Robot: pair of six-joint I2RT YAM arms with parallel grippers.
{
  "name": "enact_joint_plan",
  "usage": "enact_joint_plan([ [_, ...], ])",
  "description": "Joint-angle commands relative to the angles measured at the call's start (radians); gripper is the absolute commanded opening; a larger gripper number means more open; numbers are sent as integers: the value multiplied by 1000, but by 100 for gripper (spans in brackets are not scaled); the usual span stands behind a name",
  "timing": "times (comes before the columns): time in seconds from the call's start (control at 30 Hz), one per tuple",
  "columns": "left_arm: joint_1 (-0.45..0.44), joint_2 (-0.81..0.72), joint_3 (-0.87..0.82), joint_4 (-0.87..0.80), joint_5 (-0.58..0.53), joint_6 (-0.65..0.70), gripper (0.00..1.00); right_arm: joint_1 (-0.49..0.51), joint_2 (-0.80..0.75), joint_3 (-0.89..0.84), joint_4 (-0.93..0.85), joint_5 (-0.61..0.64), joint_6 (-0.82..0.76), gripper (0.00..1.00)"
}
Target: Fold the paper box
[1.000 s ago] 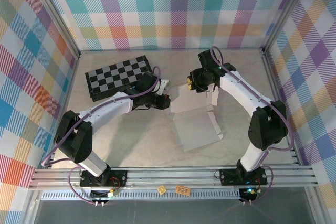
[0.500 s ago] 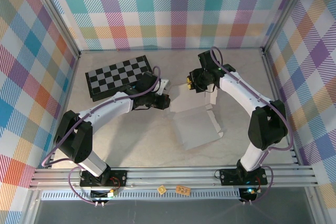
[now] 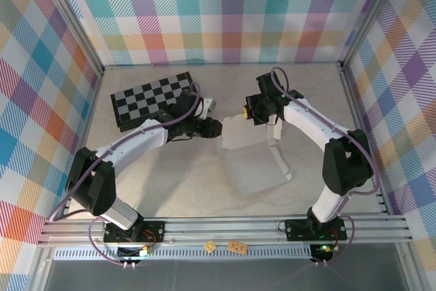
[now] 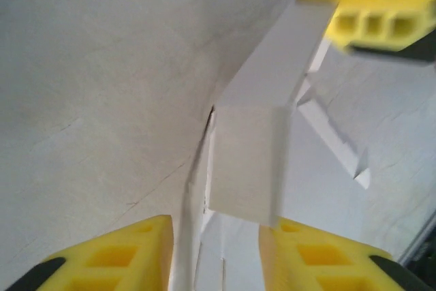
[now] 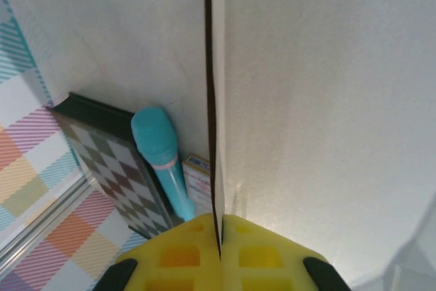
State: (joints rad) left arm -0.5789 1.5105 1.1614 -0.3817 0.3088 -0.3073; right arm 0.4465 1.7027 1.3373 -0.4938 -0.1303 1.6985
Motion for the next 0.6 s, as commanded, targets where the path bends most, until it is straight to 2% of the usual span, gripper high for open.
enact_joint_plan([
  [0.0, 14, -114, 40, 4, 38, -178, 39, 3, -43, 6, 58, 29, 26, 0],
  [0.07, 22, -137, 73, -16, 48, -273, 42, 2, -40, 19, 54, 30, 27, 0],
  [0.13, 25, -133, 112, -36, 47, -363, 49, 2, -36, 29, 56, 29, 32, 0],
  [0.3, 27, 3, 281, -171, 85, -510, 48, 3, -31, 46, 50, 29, 36, 0],
  [0.4, 24, 49, 318, -178, 72, -604, 47, 2, -32, 44, 50, 30, 38, 0],
  [0.5, 18, 80, 362, -268, 19, -616, 48, 2, -35, 40, 50, 31, 40, 0],
  [0.57, 12, 85, 359, -272, -4, -628, 48, 1, -39, 39, 50, 31, 39, 0],
])
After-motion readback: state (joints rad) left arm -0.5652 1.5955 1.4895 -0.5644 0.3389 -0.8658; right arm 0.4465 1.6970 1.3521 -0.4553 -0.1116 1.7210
